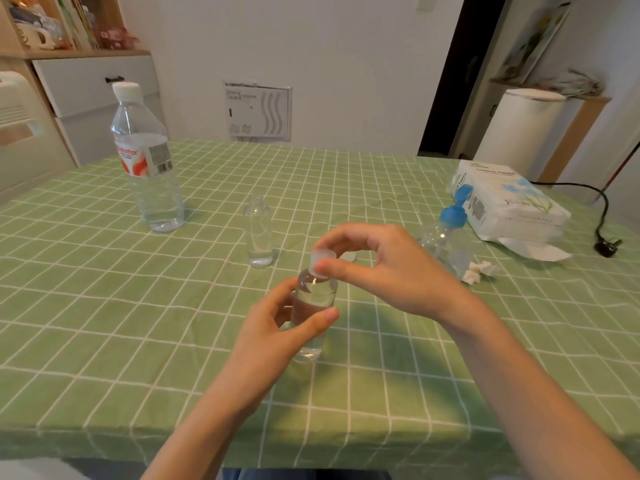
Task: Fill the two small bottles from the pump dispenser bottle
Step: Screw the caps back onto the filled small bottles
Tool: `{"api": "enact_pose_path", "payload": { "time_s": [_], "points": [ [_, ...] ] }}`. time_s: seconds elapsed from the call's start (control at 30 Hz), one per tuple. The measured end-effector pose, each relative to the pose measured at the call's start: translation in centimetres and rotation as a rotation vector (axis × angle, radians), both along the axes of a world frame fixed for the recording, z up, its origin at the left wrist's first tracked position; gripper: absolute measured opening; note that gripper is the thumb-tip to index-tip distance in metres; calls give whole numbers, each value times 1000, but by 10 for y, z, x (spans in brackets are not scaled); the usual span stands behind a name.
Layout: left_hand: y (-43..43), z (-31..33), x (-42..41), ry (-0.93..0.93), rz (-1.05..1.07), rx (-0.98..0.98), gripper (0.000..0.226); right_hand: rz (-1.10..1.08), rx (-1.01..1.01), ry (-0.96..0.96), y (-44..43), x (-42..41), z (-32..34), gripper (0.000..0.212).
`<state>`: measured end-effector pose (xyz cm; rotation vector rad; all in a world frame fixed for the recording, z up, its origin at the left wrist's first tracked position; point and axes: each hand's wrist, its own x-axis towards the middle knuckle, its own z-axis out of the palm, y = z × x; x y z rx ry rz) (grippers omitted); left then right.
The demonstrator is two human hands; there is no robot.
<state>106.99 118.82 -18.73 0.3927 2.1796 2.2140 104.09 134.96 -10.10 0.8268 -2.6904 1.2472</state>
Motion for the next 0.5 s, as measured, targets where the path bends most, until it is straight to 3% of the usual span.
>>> {"api": "enact_pose_path", "payload": {
  "time_s": [0.13,0.27,0.4,0.5],
  "points": [
    [1,-1,2,-4,0,4,44,-64,72,44,-5,-2,-1,35],
    [1,-1,2,-7,-4,0,46,-17,76,-36,-2,1,0,50],
    [3,0,2,0,-2,-10,45,-8,38,14,-1,2,1,21],
    [6,-2,2,-2,-7,-21,44,-51,100,61,-7,2,1,19]
  ]
}}
